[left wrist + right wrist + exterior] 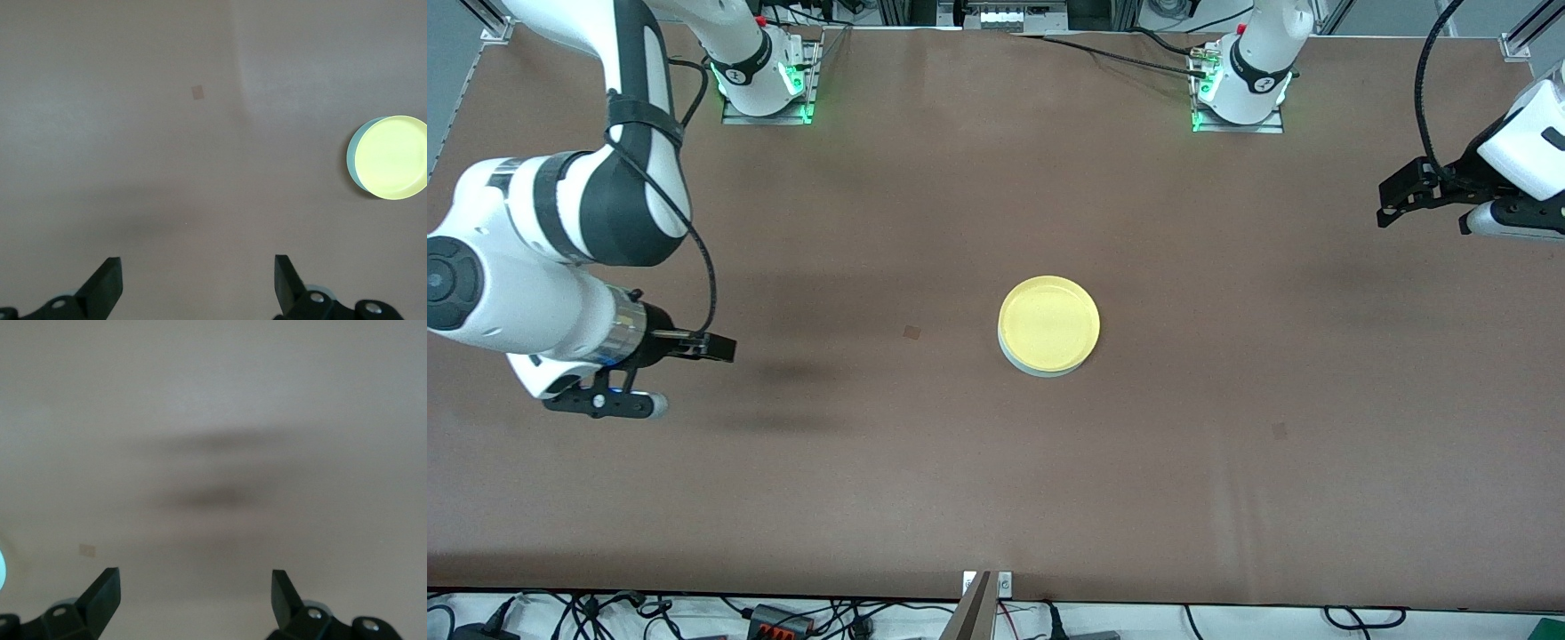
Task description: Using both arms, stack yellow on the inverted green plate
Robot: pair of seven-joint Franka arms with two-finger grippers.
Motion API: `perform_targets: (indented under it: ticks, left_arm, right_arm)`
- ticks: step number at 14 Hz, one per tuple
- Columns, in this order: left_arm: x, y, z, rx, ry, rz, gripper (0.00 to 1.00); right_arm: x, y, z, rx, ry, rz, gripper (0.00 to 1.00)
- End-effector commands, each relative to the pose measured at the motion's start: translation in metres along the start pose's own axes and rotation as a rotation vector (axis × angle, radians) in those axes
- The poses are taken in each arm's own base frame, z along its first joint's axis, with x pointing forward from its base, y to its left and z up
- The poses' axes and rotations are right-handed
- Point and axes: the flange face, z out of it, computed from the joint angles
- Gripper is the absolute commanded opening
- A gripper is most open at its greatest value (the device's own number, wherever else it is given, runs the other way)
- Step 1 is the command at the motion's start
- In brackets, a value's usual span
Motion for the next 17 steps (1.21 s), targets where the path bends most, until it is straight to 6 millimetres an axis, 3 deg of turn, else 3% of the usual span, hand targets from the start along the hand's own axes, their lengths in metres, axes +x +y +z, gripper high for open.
perform_targets:
  ticks: [1, 3, 5, 8, 10, 12, 14, 17]
  left_arm:
    - [0.000, -0.002, -0.007, 0.006, -0.005, 0.008, 1.00]
    - [0.001, -0.002, -0.007, 0.006, -0.005, 0.008, 1.00]
    - [0.000, -0.002, -0.007, 0.006, -0.004, 0.008, 1.00]
    - [0.001, 0.000, -0.007, 0.006, -0.005, 0.011, 1.00]
    - [0.000, 0.001, -0.007, 0.006, -0.004, 0.011, 1.00]
    - [0.000, 0.002, -0.007, 0.006, -0.004, 0.014, 1.00]
    - [0.000, 0.002, -0.007, 0.006, -0.004, 0.016, 1.00]
    - [-0.001, 0.003, -0.006, 0.004, -0.017, 0.017, 1.00]
  right_arm:
    - [-0.009, 0.007, -0.026, 0.031, 0.032, -0.016, 1.00]
    - [-0.014, -0.009, -0.032, 0.048, 0.046, -0.039, 1.00]
    - [-0.022, -0.006, -0.050, 0.011, 0.073, -0.059, 1.00]
    - [-0.035, 0.024, -0.090, -0.022, 0.138, -0.069, 1.00]
    - [-0.040, 0.047, -0.108, -0.016, 0.161, -0.063, 1.00]
    - [-0.057, 0.065, -0.125, -0.030, 0.172, -0.063, 1.00]
    - [-0.069, 0.086, -0.137, -0.037, 0.181, -0.053, 1.00]
    - [-0.075, 0.101, -0.145, -0.050, 0.178, -0.072, 1.00]
